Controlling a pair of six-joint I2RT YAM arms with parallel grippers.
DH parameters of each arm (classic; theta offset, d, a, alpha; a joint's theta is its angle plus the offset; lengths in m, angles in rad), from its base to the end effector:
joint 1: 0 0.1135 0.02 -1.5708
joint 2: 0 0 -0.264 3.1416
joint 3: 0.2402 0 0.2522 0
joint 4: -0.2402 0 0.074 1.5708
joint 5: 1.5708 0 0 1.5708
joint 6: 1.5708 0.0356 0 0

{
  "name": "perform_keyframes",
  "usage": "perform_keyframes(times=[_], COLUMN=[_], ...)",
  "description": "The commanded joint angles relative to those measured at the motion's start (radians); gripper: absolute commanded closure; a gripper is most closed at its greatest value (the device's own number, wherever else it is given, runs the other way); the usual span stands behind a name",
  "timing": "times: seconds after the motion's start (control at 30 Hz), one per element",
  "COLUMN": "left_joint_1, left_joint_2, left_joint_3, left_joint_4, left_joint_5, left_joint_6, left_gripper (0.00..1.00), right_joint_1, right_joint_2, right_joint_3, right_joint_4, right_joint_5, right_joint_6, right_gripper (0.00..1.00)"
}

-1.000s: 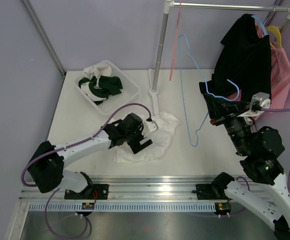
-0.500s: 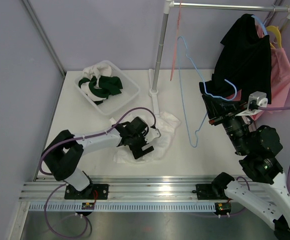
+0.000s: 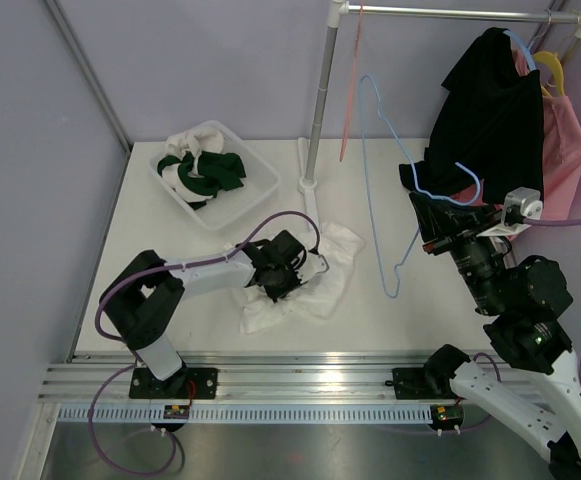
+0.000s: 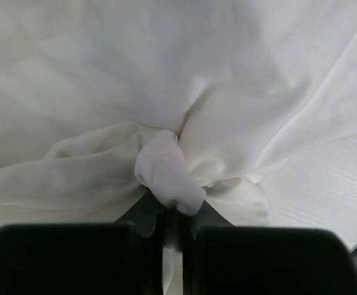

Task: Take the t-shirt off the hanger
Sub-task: Place the tshirt into the basket

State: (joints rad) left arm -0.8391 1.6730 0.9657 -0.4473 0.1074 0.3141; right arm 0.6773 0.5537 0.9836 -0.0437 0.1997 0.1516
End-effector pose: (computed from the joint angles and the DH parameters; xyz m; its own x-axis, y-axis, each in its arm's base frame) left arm 0.2085 -0.2379 0.1625 -0.3437 0.8425 -0.4148 0.9199 0.3908 0.0317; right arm 0.0777 0.0534 0.4500 0.2190 0.3661 -0.9044 -0.5100 0.8332 0.2138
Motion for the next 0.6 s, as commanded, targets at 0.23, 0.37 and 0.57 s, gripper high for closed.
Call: perform_keyframes(times=[0.23,0.37,0.57], left_joint_1=[0.047,0.208,0.363], left_joint_2=[-0.188,-0.308,-0.559], left_joint_3=[-0.058,-0.056,-0.108], left_joint_4=[0.079,0.116,0.217], left_joint_5=[-0.100,-0.035,0.032], left_joint_6=[-0.029,-0.078,-0.138], left_gripper=[1.00,1.00,1.00], right_joint_1=[0.004,0.005,0.005], right_joint_2=[-0.011,-0.008,0.000], right_joint_3=[0.023,0.020,0.018], right_joint_4=[0.019,0.022,0.028], right_joint_5=[0.024,0.026,0.033], right_joint_6=[-0.012,-0.014,-0.018], right_gripper=[1.00,1.00,1.00])
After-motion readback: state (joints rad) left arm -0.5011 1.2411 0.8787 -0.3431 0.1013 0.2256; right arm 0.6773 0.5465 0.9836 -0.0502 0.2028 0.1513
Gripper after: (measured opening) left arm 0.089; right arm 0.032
